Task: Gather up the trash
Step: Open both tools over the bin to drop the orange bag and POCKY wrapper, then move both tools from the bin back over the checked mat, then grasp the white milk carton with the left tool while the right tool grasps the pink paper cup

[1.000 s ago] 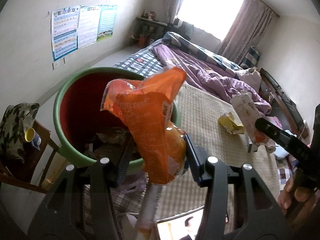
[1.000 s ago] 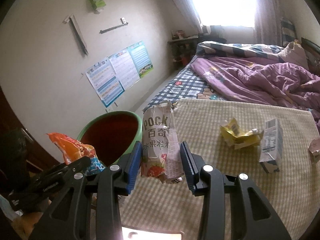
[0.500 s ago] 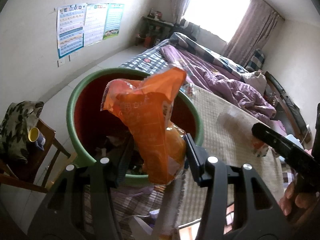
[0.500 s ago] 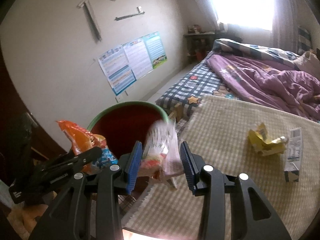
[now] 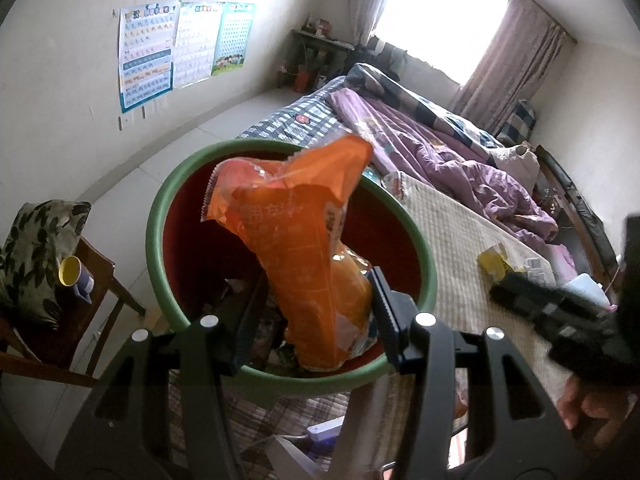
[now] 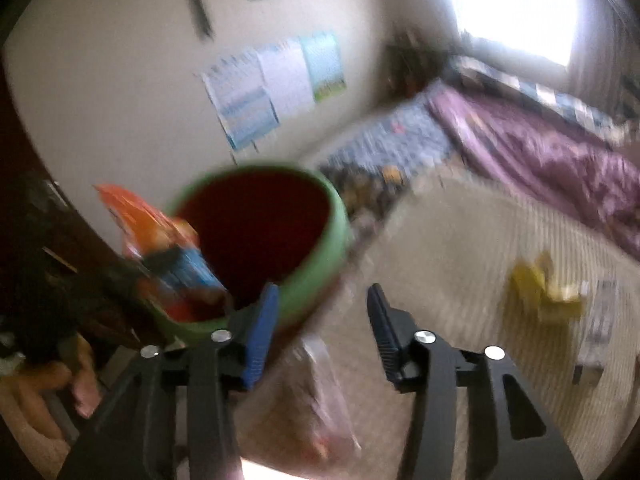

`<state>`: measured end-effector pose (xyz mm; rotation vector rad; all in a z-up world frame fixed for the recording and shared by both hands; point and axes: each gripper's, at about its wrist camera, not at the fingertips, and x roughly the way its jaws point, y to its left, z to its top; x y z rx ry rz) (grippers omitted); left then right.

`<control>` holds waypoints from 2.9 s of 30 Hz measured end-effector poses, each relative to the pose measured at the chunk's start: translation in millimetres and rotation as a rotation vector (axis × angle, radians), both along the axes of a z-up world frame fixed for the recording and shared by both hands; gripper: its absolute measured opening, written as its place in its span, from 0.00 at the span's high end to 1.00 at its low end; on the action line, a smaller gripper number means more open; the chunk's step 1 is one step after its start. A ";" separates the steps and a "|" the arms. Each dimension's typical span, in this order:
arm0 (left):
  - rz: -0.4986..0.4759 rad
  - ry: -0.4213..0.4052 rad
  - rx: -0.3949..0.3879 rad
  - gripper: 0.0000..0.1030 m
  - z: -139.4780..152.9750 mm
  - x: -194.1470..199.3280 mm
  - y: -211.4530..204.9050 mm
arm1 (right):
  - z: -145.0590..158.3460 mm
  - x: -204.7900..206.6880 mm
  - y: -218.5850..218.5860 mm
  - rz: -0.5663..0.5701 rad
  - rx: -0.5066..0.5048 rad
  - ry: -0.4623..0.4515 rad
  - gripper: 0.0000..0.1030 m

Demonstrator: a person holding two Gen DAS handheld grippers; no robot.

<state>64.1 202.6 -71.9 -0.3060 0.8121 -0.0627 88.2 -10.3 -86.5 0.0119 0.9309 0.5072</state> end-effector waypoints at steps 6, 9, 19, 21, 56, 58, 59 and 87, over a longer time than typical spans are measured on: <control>-0.009 0.005 -0.010 0.52 -2.7 9.3 0.8 | -47.7 -7.9 -3.9 0.024 -0.035 0.172 0.41; -0.018 0.007 -0.011 0.52 -4.0 11.5 -3.5 | -64.2 -14.1 3.4 0.058 -0.059 0.213 0.41; -0.034 0.007 -0.006 0.52 -4.2 16.1 -3.9 | -41.4 -17.7 -0.9 0.029 -0.010 0.158 0.90; -0.031 0.008 -0.005 0.52 -4.7 16.1 -2.5 | -31.2 -14.0 -8.9 0.000 0.009 0.130 0.90; 0.007 -0.023 0.057 0.36 11.8 -16.4 -36.6 | 46.8 -14.4 -40.8 -0.105 0.265 -0.121 0.55; 0.005 -0.035 0.062 0.36 18.1 -23.1 -49.3 | 49.0 -20.7 -69.0 -0.137 0.252 -0.142 0.54; 0.007 -0.040 0.063 0.36 21.4 -27.1 -55.7 | 49.9 -23.1 -80.8 -0.150 0.250 -0.147 0.54; -0.307 0.054 0.038 0.29 -4.3 55.2 -351.7 | -12.6 -54.5 -451.9 -0.637 0.142 -0.066 0.42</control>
